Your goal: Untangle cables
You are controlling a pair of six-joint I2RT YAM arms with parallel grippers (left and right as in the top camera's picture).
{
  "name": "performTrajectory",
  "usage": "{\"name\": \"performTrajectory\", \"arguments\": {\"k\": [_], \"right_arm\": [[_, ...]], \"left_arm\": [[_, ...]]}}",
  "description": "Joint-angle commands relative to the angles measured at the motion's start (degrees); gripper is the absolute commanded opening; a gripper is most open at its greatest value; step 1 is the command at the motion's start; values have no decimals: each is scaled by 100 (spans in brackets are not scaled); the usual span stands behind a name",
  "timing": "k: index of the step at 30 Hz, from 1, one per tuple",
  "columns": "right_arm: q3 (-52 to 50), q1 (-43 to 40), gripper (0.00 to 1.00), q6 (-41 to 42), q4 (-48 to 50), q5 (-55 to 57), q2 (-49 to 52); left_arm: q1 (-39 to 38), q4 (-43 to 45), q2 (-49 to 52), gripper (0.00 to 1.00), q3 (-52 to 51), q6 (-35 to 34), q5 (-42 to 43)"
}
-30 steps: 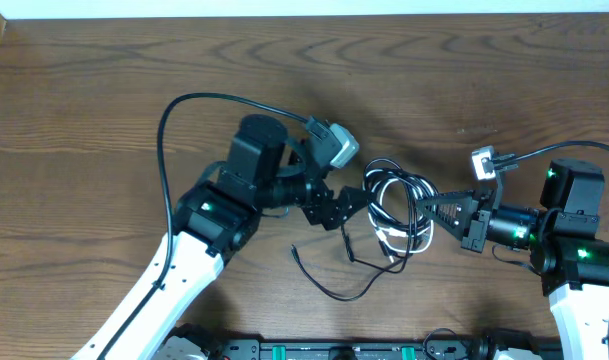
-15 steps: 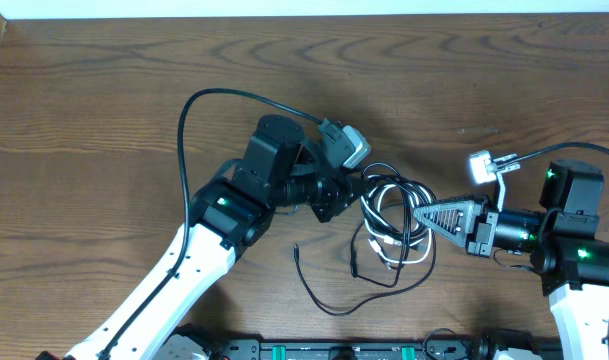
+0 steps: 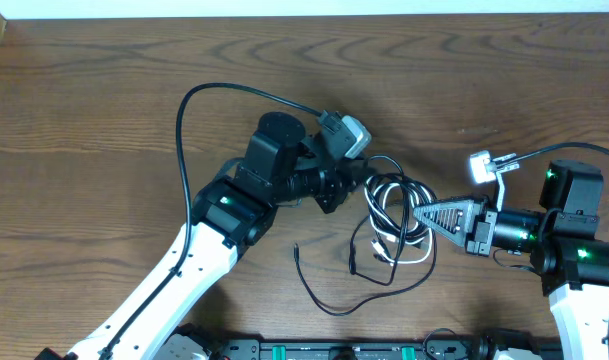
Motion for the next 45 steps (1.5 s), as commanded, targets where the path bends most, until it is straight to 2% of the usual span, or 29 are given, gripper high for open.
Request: {"name": "performTrajectory", "arguments": {"k": [1,3,8,13,17,22,27,30,37,40,45], "right_arm": [[4,-13,1,-24,-7,-146,-26],[4,-13,1,-24,-2,-146,-26],[4,-13,1,-20,-7,-175,-26],[4,-13,1,-17,-7,-192,-26],[4,-13,1,44,-9,-341,-26],[4,-13,1,42,-9,-734,-26],[4,-11,1,44,-107,-791,-26],[4,-13,1,42,-142,-767,-26],[4,-13,1,39,-203,-461,-26],[4,-13,1,39,-208,85,-26],[4,-13,1,42,-227,1856,-26]], "left_arm": [[28,-146,26,79,114,-33,586],[28,-323,44,83,114,-31,647],[26,-557,101,83,114,-9,920],[26,-575,114,83,114,527,1764],[28,-575,166,82,114,702,1753],[28,-472,426,72,114,702,1672],[28,-142,737,67,114,695,1672],[28,22,857,56,114,695,1672],[192,70,793,13,114,688,1672],[321,70,715,8,114,457,1674],[476,26,483,8,114,367,1676]]}}
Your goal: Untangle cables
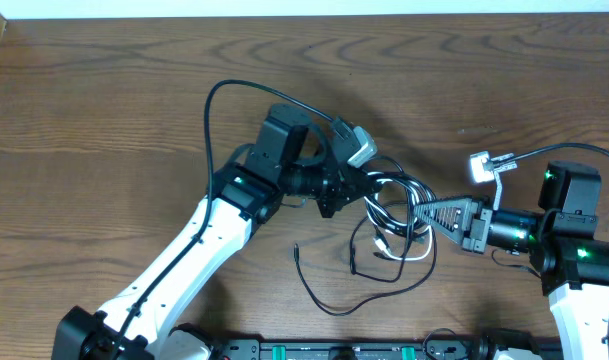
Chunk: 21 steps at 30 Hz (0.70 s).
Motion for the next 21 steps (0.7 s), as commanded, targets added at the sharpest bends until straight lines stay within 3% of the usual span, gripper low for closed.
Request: {"name": "performTrajectory", "arguments": {"k": [1,12,21], "right_arm": [[4,-15,1,46,-72,1436,-35],[4,-15,3,48,-494,3665,-35],[4,-15,3,219,-732,4358,-35]], "left_arm": [[225,9,-330,8,114,-81,-157],[374,-26,-852,8,114,-144,-160],[374,-144,-872,8,114,-195,-160]]}}
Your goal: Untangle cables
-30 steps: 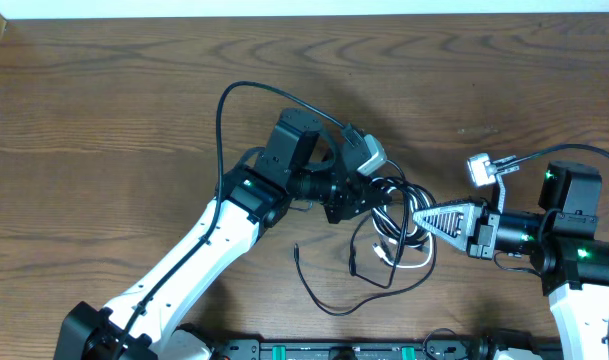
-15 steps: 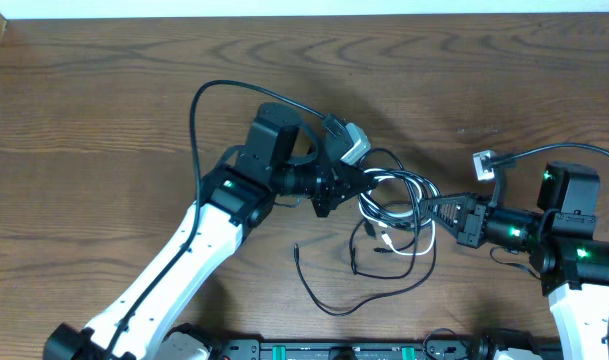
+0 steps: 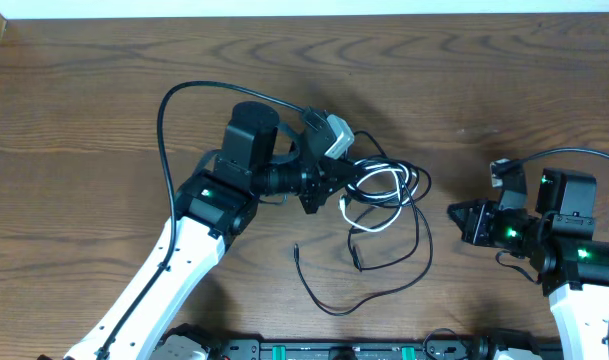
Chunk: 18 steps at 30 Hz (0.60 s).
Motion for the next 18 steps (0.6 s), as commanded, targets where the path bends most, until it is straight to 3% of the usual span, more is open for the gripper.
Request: {"name": "performTrajectory", "arguments": {"k": [1,5,9,13,18], "right_arm": [[4,-9,4,308,-37,538,-24],[4,-9,17,321,-48,122,-24],[4,-9,27,-684,-17,-1307,-24],[4,-11,36,-1416,68,-1547,-24],[4,-9,37,-1491,673,-1808,-24]], "left_arm": [[15,-13,-83,8,114,-127,33],[15,-33,-81,8,114,-162,33],[15,-146,-81,8,114,-162,33],[15,-317,-81,8,114,-162,35],[15,-452,-76,8,114,-162,168]]}}
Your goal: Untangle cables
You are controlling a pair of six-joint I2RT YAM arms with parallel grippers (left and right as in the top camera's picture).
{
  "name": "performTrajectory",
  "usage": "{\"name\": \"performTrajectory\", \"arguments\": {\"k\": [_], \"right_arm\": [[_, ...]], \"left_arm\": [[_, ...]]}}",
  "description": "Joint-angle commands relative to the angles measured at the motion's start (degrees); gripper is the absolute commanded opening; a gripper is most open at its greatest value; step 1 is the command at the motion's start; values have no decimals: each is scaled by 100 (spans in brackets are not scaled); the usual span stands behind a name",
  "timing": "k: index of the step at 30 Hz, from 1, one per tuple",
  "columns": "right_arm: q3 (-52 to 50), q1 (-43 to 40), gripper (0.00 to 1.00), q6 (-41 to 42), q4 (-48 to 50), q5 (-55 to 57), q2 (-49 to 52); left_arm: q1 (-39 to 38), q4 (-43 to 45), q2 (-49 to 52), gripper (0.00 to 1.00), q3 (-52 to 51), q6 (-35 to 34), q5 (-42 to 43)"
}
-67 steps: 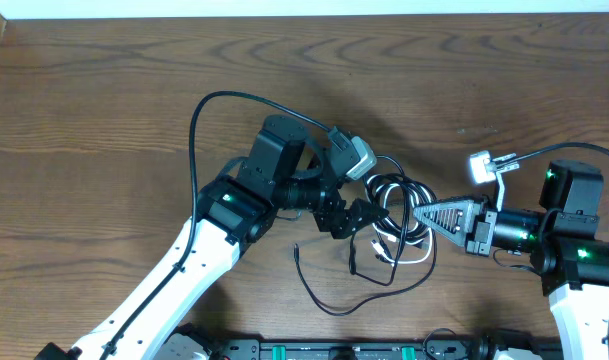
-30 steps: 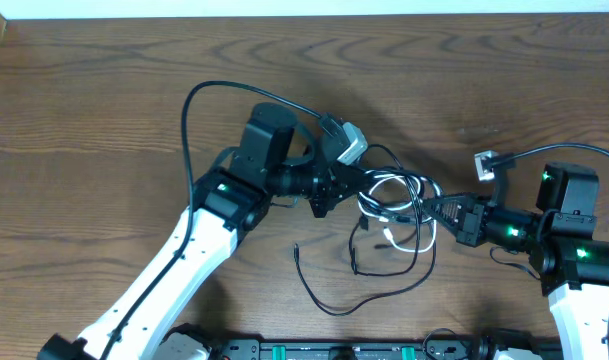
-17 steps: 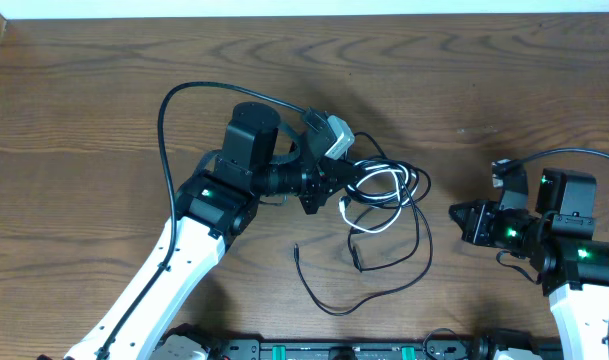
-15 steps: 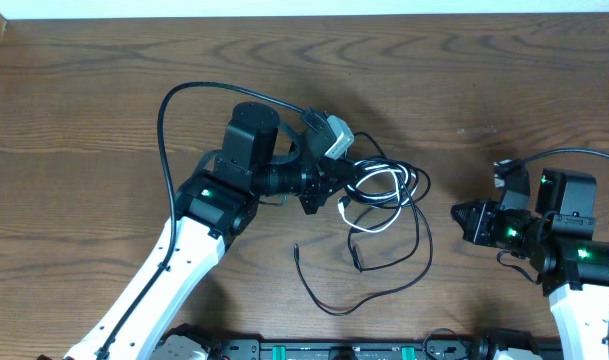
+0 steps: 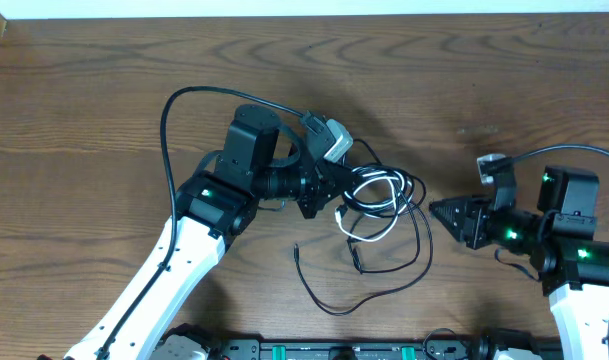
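Note:
A black cable (image 5: 421,250) and a white cable (image 5: 376,184) lie knotted together at the table's middle. My left gripper (image 5: 340,191) is at the tangle's left edge and shut on the bunched loops. The black cable runs down from the knot in a wide loop, and its free end (image 5: 296,248) rests on the wood. A second black plug end (image 5: 355,263) lies under the tangle. My right gripper (image 5: 434,209) points left just right of the outer black loop, fingers together at a tip, with nothing visibly in them.
The left arm's own black camera lead (image 5: 169,110) arcs over the table to the wrist camera (image 5: 329,135). The right wrist camera (image 5: 494,165) sticks up above the right arm. A dark rail (image 5: 344,350) runs along the front edge.
My right gripper has moved left and turned, its tip now close to the outer black loop. The left gripper still holds the tangle in about the same place.
First both grippers were at the tangle, left on its left side, right tip in its right side. Then the left arm had shifted right. Later the right gripper was withdrawn and the tangle sat further left, spread wider. Now the right tip is back beside it.

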Motion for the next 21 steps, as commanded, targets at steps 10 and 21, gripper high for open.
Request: {"name": "performTrajectory", "arguments": {"k": [10,21], "right_arm": [[4,-9,46,-363,822,-1010,-7],[4,48,41,-363,745,-1722,210]], "left_arm": [[15,-4,-76,8,114,-31,833],[9,122,-76,8,114,-286,1193]]}}
